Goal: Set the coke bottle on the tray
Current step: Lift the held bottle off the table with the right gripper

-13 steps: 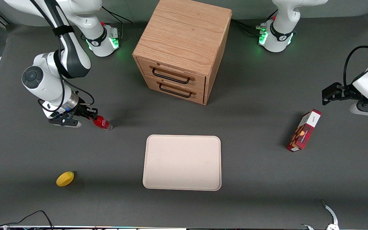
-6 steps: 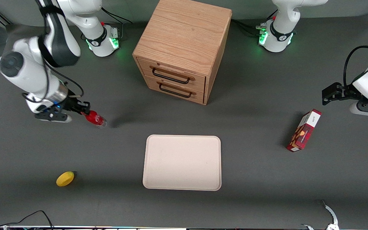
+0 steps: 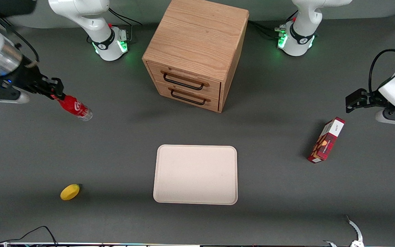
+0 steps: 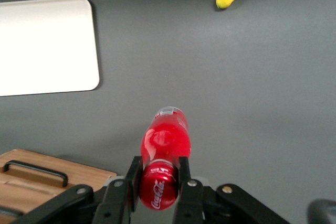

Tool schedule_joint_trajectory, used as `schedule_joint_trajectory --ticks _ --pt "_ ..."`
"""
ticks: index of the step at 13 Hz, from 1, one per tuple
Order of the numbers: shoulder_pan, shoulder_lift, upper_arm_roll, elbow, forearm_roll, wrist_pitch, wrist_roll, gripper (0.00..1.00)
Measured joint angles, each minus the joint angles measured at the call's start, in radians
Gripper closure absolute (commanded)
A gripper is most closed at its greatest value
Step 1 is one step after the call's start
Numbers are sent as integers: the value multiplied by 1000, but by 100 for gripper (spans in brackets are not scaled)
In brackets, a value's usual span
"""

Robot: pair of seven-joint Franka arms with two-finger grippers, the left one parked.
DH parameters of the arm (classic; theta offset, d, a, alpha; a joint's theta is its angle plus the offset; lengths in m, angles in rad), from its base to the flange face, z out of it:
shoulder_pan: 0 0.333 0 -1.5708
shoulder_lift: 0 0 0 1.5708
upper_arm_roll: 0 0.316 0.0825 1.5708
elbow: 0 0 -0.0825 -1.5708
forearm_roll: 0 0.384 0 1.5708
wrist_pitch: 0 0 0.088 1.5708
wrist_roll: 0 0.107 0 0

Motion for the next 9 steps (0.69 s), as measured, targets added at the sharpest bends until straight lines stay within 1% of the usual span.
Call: schedule_joint_trajectory --ticks 2,3,5,7,9 --pt "2 110 45 186 0 -96 50 100" --pt "5 184 81 278 0 -120 115 100" --pt "30 344 142 437 -5 -121 276 100" --pt "76 489 162 546 -43 -71 407 100" --pt "120 603 166 588 -91 52 533 100"
